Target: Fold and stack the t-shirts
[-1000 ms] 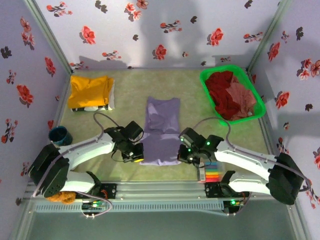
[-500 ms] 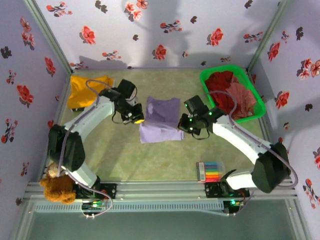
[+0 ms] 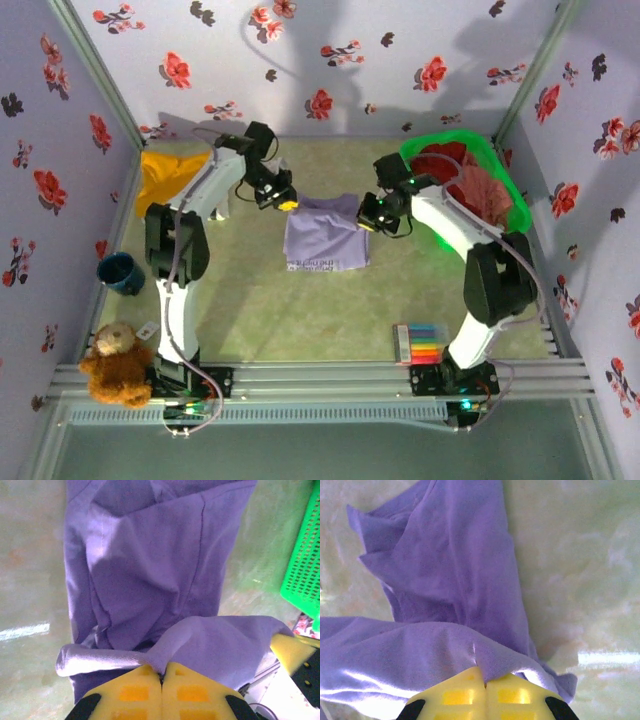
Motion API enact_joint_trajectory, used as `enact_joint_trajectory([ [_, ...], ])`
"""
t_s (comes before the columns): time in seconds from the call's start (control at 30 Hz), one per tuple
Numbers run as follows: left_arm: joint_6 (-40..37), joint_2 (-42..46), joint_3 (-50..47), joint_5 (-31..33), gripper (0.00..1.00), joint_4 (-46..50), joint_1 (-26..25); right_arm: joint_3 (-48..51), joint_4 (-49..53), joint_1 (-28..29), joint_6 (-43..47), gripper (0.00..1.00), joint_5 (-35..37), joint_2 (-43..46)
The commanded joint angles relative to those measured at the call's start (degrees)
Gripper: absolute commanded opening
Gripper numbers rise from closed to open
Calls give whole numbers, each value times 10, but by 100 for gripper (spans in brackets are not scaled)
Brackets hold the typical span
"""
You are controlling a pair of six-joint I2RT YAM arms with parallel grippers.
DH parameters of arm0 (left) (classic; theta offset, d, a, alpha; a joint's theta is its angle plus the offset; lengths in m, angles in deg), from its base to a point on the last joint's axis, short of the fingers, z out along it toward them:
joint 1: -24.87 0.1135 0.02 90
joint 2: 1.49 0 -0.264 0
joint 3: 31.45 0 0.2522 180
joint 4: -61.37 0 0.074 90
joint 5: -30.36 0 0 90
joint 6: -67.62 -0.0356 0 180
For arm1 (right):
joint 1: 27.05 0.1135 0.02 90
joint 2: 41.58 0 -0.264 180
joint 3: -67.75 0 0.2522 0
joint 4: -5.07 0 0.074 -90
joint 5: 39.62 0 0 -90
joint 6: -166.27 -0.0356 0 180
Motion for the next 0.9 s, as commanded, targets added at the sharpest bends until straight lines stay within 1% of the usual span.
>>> enact_joint_trajectory([
  [0.0,-21,-45,37,-50,0,48,17,-43,-24,-26,29,0,-36,-56],
  [0.1,-19,-86,61,-71,0,45,28,-98,-33,-38,37,0,-55,-114],
  [0.23,14,-134,92,-105,0,5,51,-156,-63,-43,37,0,-69,-170],
  [0.33,39,-172,120,-132,0,-17,65,-171,-107,-43,31,0,-74,-195],
  [0.5,57,-217,146,-139,0,-33,78,-178,-155,-43,21,0,-65,-209],
  [0.57,58,-226,147,-135,0,-41,82,-178,-154,-43,18,0,-63,-202],
  [0.7,45,-236,153,-100,0,-36,84,-178,-134,-39,21,0,-61,-182],
  [0.8,31,-247,157,-60,0,-25,83,-193,-106,-31,28,0,-66,-182],
  [0.87,10,-250,157,-27,0,-9,77,-210,-89,-22,43,0,-57,-181],
])
